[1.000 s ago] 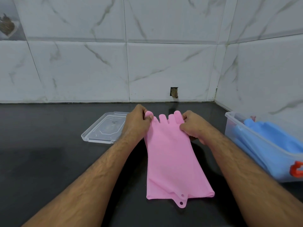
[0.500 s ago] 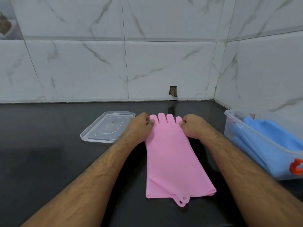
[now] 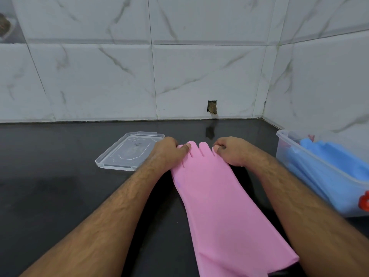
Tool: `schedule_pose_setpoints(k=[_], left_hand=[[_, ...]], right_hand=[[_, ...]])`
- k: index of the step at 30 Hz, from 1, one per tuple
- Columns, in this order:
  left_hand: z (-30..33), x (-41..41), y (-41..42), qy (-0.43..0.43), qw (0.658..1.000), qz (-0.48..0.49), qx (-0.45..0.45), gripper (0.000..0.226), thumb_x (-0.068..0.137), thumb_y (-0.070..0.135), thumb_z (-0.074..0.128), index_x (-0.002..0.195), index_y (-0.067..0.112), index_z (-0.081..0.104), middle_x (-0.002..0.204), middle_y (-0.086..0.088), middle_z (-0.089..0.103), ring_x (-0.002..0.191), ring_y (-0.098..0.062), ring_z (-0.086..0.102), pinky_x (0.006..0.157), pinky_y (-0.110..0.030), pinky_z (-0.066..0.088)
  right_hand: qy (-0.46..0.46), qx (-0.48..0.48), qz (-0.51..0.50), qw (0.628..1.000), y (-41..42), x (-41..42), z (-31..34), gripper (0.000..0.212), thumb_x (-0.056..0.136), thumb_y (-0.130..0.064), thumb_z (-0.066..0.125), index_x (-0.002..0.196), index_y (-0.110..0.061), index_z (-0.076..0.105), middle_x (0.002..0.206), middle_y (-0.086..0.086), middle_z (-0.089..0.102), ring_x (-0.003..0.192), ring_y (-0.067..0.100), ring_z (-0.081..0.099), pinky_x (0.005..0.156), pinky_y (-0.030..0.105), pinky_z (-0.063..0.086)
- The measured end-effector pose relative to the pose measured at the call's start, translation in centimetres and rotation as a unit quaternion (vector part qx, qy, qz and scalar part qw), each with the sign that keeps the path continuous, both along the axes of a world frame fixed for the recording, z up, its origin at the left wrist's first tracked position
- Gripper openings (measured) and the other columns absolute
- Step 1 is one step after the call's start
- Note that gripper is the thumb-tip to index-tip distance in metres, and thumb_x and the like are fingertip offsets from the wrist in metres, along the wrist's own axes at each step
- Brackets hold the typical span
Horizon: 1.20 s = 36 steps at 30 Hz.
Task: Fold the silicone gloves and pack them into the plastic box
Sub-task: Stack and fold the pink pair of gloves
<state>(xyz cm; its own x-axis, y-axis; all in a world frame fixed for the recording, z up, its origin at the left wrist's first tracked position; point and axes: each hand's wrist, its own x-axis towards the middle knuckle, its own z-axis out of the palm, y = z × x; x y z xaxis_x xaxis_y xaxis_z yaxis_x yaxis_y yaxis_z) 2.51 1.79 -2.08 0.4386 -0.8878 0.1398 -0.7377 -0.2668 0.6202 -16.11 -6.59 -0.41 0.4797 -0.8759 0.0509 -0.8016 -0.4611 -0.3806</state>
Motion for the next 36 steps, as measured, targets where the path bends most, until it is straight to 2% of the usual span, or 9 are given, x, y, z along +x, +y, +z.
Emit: schedule_pose_setpoints(k=[5,11,15,19,22,26,29,33,36], left_hand=[[-0.2,-0.1,-0.1,0.013,0.999,-0.028,-0.038,0.028,0.100,0.038,0.059,0.108,0.013,0.070,0.100,-0.001,0.070,0.093,-0.019,0.063,0.069,-0.026,0.043],[-0.6,0.1,-0.7,0.021,0.996,0.001,-0.089,0.019,0.099,0.031,0.062,0.104,0.015,0.071,0.101,-0.001,0.071,0.091,-0.018,0.064,0.075,-0.028,0.045],[-1.0,0.3,-1.1,0.014,0.994,0.016,-0.103,0.014,0.098,0.029,0.065,0.099,0.017,0.072,0.095,0.001,0.070,0.085,-0.013,0.063,0.072,-0.028,0.047],[-1.0,-0.1,-1.3,-0.005,0.993,0.017,-0.113,0.026,0.101,0.043,0.056,0.103,0.019,0.065,0.090,0.007,0.064,0.084,-0.013,0.060,0.074,-0.031,0.046],[-0.6,-0.7,-0.5,0.026,0.993,0.009,-0.115,0.044,0.103,0.055,0.045,0.117,0.017,0.062,0.106,0.001,0.068,0.099,-0.020,0.063,0.088,-0.040,0.053],[-0.5,-1.6,1.6,0.047,0.991,0.015,-0.128,0.053,0.105,0.055,0.039,0.126,0.011,0.058,0.117,-0.007,0.068,0.111,-0.028,0.062,0.096,-0.047,0.051],[-0.6,-2.4,3.3,0.067,0.988,0.020,-0.140,0.052,0.106,0.051,0.041,0.125,0.005,0.056,0.119,-0.012,0.065,0.114,-0.031,0.060,0.098,-0.047,0.048],[-0.7,-3.8,5.6,0.106,0.982,0.033,-0.154,0.058,0.105,0.051,0.043,0.138,0.002,0.047,0.138,-0.016,0.053,0.126,-0.030,0.052,0.097,-0.031,0.038],[-1.1,-4.7,7.5,0.145,0.975,0.040,-0.165,0.069,0.103,0.057,0.043,0.147,0.004,0.040,0.149,-0.014,0.045,0.133,-0.026,0.048,0.096,-0.028,0.032]], right_hand=[[-0.024,-0.001,-0.003,1.000,-0.9,0.2,-0.6,0.016,0.101,-0.036,0.053,0.094,-0.028,0.066,0.100,-0.005,0.068,0.091,0.014,0.061,0.076,0.027,0.045],[-0.098,-0.047,0.041,0.993,-1.0,1.5,-1.3,0.029,0.103,-0.034,0.047,0.122,-0.024,0.068,0.113,-0.008,0.066,0.097,0.010,0.055,0.082,0.024,0.038],[-0.105,-0.028,0.041,0.993,-1.5,2.1,-1.7,0.017,0.100,-0.030,0.052,0.103,-0.027,0.068,0.103,-0.011,0.065,0.095,0.011,0.060,0.068,0.020,0.039],[-0.121,-0.036,0.031,0.992,-1.7,2.0,-2.0,0.029,0.103,-0.041,0.046,0.096,-0.022,0.066,0.094,-0.007,0.067,0.087,0.013,0.060,0.065,0.025,0.039],[-0.187,-0.020,-0.001,0.982,-1.3,1.4,-2.3,0.045,0.106,-0.049,0.034,0.076,-0.023,0.055,0.080,-0.007,0.060,0.075,0.012,0.055,0.060,0.025,0.036],[-0.310,0.017,-0.073,0.948,0.3,-0.1,-2.7,0.054,0.105,-0.054,0.029,0.084,-0.012,0.056,0.081,-0.001,0.057,0.077,0.018,0.052,0.069,0.034,0.041],[-0.360,0.037,-0.094,0.927,2.2,-1.1,-2.8,0.045,0.104,-0.054,0.035,0.084,-0.019,0.055,0.086,-0.003,0.060,0.081,0.017,0.055,0.077,0.036,0.047],[-0.332,0.024,-0.084,0.939,4.9,-3.0,-3.3,0.025,0.099,-0.040,0.053,0.103,-0.020,0.066,0.096,-0.008,0.067,0.087,0.011,0.061,0.065,0.023,0.041],[-0.349,0.035,-0.082,0.933,6.8,-4.5,-3.6,0.017,0.097,-0.033,0.059,0.099,-0.020,0.070,0.087,-0.008,0.070,0.080,0.010,0.063,0.064,0.023,0.044]])
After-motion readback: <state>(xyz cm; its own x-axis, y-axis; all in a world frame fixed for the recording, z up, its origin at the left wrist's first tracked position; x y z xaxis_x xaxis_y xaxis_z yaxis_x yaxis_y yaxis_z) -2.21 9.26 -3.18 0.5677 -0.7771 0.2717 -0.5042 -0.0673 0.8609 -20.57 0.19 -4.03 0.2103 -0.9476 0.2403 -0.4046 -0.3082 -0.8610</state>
